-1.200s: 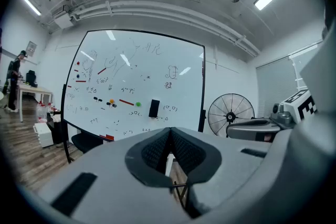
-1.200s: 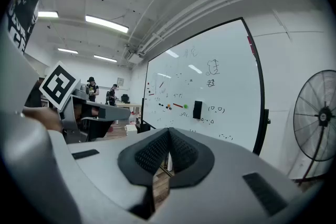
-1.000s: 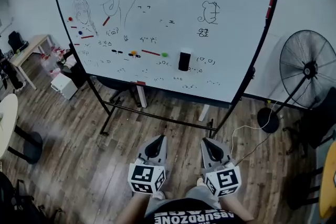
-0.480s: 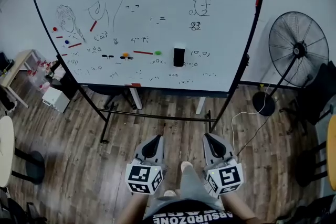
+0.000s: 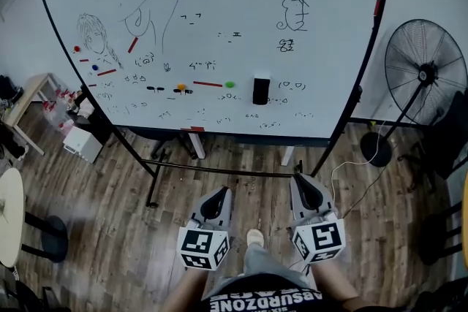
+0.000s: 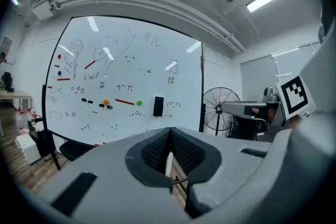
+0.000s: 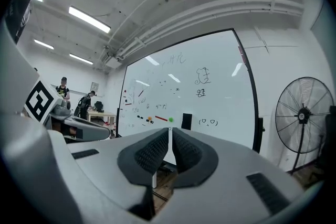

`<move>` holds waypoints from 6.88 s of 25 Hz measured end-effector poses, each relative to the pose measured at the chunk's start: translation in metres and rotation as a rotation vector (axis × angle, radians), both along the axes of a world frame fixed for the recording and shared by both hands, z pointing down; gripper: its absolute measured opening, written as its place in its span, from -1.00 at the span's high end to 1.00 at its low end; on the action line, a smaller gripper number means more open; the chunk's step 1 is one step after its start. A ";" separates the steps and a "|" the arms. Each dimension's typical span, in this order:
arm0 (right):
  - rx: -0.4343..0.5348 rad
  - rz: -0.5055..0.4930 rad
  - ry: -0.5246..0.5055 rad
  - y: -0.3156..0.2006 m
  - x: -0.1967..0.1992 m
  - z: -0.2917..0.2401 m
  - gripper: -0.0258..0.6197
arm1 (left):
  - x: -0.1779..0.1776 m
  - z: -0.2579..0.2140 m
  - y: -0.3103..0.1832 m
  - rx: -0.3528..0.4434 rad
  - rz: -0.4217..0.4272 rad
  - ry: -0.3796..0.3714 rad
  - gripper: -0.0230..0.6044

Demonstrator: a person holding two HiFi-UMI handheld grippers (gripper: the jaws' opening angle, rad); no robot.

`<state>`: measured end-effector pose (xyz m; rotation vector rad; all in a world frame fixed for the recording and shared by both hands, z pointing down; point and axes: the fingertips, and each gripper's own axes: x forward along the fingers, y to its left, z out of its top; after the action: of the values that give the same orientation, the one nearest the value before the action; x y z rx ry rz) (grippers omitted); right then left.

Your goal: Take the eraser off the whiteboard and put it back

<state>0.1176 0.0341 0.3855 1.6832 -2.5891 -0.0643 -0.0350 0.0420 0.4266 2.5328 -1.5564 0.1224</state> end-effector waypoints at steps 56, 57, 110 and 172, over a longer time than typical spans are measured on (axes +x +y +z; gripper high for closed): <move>-0.110 0.114 0.032 -0.320 -0.054 0.037 0.01 | -0.031 0.024 -0.207 -0.044 -0.059 0.006 0.91; -0.110 0.117 0.034 -0.323 -0.054 0.039 0.01 | -0.031 0.024 -0.209 -0.044 -0.061 0.006 0.91; -0.126 0.138 0.031 -0.329 -0.046 0.062 0.21 | -0.006 0.041 -0.216 -0.068 -0.060 -0.007 0.91; -0.255 0.082 0.051 -0.167 -0.094 0.079 0.19 | -0.024 0.040 -0.196 -0.110 0.232 -0.023 0.91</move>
<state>0.0233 -0.1332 0.4649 1.6681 -2.3699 0.2141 -0.0591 -0.1540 0.4668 2.6230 -1.2218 0.2588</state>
